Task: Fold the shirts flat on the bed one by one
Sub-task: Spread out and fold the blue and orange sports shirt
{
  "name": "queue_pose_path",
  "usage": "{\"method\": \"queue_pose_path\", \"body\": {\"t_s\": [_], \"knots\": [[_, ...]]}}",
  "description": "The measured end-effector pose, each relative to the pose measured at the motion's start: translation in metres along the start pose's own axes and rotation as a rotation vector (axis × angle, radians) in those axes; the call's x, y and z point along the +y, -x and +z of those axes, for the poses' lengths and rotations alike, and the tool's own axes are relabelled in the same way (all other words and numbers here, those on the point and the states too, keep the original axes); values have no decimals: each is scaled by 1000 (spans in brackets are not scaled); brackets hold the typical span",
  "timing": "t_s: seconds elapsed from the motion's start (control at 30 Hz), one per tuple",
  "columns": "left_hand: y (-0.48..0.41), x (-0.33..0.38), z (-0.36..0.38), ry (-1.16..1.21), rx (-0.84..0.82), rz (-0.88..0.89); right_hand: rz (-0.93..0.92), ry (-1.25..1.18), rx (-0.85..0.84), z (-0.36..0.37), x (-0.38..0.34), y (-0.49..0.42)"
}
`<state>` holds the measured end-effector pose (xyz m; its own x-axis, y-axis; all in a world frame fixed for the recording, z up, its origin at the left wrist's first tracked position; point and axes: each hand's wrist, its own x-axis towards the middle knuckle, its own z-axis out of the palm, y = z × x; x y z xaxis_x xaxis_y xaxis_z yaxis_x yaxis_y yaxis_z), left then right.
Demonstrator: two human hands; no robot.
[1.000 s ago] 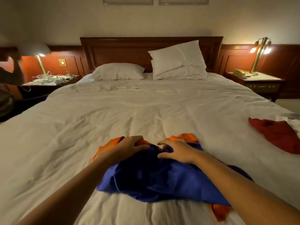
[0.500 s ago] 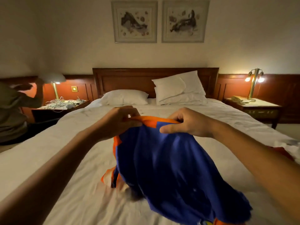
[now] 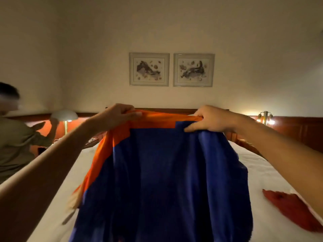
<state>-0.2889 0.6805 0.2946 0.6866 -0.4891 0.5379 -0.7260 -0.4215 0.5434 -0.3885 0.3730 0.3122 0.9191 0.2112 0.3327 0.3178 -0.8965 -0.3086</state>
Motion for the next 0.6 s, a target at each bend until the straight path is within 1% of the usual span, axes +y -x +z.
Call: {"method": "queue_pose_path", "body": {"t_s": [0.07,0.1,0.13,0.27,0.33,0.4,0.47,0.53,0.6], "knots": [[9,12,-9,-23,19,30,-67,-357,24,-9,-8,11],[14,19,-14,-33,32,46,-110,-447,30,-15,-10,17],[20,27,-19,-42,40,65,-154,-473,15,-20,-13,25],[38,64,-39,-99,48,191,-256,-368,-191,-41,-34,49],[45,79,-50,-150,35,253,-283,-322,-204,-50,-44,57],[52,84,-61,-146,-47,280,-293,-267,-153,-57,-49,63],[55,78,-66,-112,-156,246,-287,-208,-116,-62,-46,66],[47,65,-59,-143,-234,156,-238,-127,-116,-59,-37,63],[34,42,-44,-198,-312,10,-125,-59,-221,-48,-27,54]]}}
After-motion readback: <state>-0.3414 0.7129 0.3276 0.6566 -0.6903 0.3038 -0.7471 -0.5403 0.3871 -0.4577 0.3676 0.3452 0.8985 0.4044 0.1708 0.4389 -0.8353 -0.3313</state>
